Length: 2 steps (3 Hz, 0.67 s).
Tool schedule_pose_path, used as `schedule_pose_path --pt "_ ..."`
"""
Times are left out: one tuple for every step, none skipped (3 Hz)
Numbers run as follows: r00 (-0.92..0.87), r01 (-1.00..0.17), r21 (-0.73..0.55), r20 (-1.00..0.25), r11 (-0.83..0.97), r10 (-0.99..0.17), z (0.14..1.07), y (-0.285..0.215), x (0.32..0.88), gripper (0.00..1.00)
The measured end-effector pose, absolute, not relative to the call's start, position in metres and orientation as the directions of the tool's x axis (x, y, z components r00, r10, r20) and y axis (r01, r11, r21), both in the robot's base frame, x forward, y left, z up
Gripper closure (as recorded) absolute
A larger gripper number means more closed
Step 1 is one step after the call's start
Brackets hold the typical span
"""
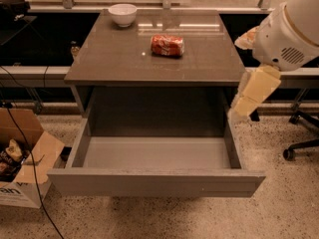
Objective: Place coke can into top drawer
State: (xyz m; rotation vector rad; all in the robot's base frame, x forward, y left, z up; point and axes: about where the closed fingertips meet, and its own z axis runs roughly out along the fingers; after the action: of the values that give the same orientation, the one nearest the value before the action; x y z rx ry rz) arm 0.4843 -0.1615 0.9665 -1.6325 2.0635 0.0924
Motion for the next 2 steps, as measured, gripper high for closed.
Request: schedule_pose_path --pt "-0.144 -0.931 -0.227 -0.491 0.287 -0.859 0.9569 -0.1404 0.5149 0.00" --pt "-0.148 -0.930 -0.224 -0.497 0.291 -0.855 0.9536 -0.1391 0.5175 0.00"
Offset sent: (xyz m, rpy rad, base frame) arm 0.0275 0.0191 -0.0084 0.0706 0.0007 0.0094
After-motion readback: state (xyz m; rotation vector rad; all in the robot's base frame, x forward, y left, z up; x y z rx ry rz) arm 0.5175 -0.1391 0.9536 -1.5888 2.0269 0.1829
